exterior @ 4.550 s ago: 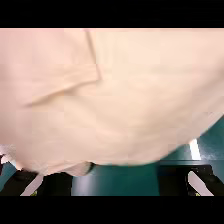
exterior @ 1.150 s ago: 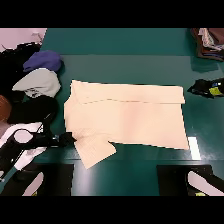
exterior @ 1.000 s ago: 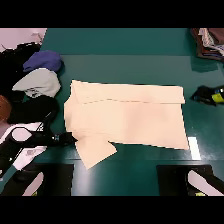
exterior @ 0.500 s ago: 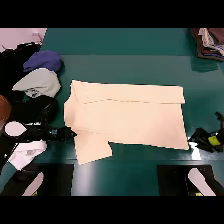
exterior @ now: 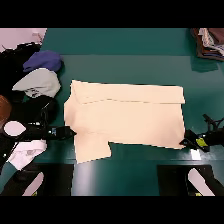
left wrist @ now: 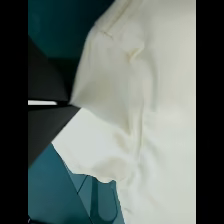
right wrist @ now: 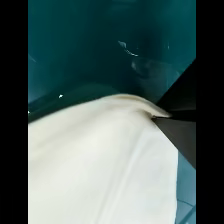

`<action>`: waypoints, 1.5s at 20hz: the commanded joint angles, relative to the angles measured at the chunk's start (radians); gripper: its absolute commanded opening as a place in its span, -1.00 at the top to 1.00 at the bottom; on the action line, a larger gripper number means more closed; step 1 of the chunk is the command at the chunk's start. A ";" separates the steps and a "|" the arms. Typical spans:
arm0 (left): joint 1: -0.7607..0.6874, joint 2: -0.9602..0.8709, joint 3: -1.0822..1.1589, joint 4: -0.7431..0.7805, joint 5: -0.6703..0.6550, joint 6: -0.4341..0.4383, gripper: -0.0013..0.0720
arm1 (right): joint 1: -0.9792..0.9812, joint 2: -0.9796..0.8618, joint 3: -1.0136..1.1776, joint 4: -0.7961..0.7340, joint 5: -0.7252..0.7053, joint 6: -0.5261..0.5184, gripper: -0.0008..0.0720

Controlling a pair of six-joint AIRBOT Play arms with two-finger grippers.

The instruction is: Fold the shirts.

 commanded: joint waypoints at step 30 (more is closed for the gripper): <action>0.000 -0.647 0.689 0.205 0.220 -0.001 -0.51 | 0.282 -0.724 1.069 0.183 0.009 -0.093 -0.09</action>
